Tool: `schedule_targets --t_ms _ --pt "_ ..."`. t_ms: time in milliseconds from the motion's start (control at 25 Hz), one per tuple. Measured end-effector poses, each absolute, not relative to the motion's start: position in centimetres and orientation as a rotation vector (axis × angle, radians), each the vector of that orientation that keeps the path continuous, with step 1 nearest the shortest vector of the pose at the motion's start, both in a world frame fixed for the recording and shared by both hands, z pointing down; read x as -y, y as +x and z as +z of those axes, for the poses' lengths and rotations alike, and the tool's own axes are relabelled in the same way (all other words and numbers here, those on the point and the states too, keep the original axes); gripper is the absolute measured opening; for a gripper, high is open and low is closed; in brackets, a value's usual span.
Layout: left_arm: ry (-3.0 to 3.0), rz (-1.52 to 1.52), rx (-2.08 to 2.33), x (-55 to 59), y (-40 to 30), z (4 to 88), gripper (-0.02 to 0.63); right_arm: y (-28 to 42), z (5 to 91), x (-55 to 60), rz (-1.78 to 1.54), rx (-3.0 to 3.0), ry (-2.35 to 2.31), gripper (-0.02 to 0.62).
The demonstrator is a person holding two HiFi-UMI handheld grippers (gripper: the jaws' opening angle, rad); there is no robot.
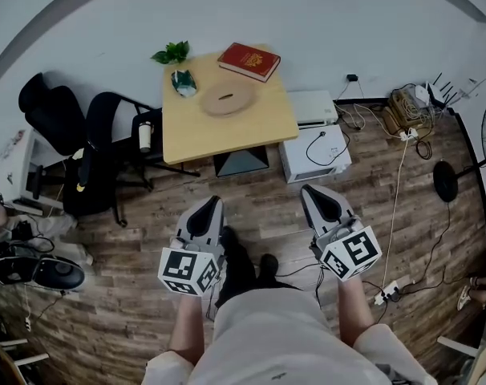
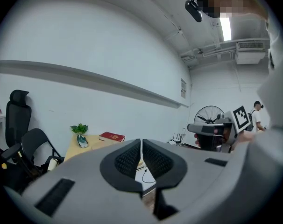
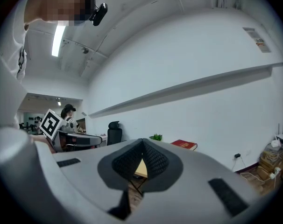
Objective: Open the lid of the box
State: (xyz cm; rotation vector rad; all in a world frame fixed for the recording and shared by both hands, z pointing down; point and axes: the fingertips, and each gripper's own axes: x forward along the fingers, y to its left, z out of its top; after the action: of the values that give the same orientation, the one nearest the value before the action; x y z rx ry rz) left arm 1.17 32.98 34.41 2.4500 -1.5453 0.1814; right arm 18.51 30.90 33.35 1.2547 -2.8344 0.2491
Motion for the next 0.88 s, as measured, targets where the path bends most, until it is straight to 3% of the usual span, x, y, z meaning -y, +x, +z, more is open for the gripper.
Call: schedule_targets --t_ms 880 --pt "2.443 0.194 1.58 -24.9 -5.3 34.5 0.017 12.7 33.2 -23.1 0.243 2.801 1.235 0.0"
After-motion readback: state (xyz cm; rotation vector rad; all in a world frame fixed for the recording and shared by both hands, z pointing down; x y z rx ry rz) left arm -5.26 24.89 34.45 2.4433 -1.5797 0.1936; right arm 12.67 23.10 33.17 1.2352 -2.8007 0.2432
